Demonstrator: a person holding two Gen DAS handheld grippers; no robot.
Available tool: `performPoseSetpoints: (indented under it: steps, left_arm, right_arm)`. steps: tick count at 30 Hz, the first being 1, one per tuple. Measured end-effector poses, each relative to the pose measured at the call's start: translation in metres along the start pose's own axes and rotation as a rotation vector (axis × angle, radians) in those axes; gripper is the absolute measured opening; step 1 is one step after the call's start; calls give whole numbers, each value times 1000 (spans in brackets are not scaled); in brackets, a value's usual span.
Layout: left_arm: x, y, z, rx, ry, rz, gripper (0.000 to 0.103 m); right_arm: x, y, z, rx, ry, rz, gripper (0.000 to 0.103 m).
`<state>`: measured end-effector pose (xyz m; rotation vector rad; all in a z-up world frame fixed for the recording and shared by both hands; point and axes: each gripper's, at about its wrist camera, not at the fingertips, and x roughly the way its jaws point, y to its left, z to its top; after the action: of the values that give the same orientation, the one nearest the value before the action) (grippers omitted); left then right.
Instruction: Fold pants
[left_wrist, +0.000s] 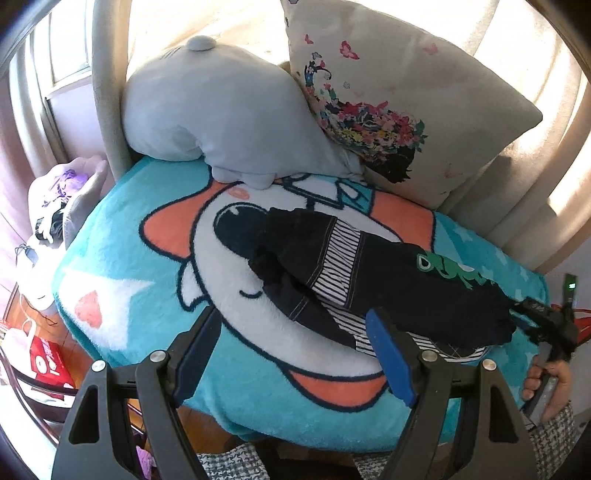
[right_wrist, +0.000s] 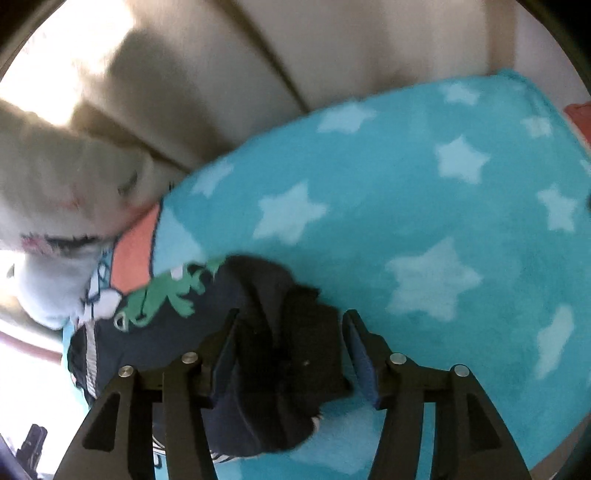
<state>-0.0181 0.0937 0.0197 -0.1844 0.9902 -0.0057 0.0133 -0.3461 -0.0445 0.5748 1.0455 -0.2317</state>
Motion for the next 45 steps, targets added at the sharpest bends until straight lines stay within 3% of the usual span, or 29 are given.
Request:
performPoseSetpoints:
  steps: [3,7,12,16,19,23,30,34,37,40,45]
  left_arm:
    - [0,-7,-3,13,3,0,80]
    - [-1,-21,-7,46,13,-13,80]
    - [-5,-29,-11,75,15,-7,80]
    - [-11,-25,-12,64,4,12,80]
    - [-16,-25,-13,64,-14,18,80]
    - [-19,-26,-14,73,-21,17,80]
    - [-22,-27,-16,79,-30,2,80]
    - [-27,-26,-17,84,-72,-18,80]
    - [-28,-34,-13,150,-99,-2,80]
    - [-25,-43,-5,192,-100,-6,80]
    - [-14,-50,-5,157,-50,-11,80]
  right_arm:
    - [-35,5,1,-29,-100,-13,60]
    - [-66,47,-17,-164,-235,11,60]
    - [-37,92,-52,-308,-78,113,60]
    - [2,111,-84,-373,27,92,60]
    - [22,101,-90,-371,52,7,60]
    - [12,75,-87,-306,39,-20,60]
    - [-29,47,-82,-202,-62,-50,62]
    - [-45,43,-89,-190,-97,-66,62]
    - [-53,43,-92,-197,-112,-85,62]
    - [-60,45,-94,-205,-127,-91,62]
    - [-65,43,-99,-201,-127,-83,67]
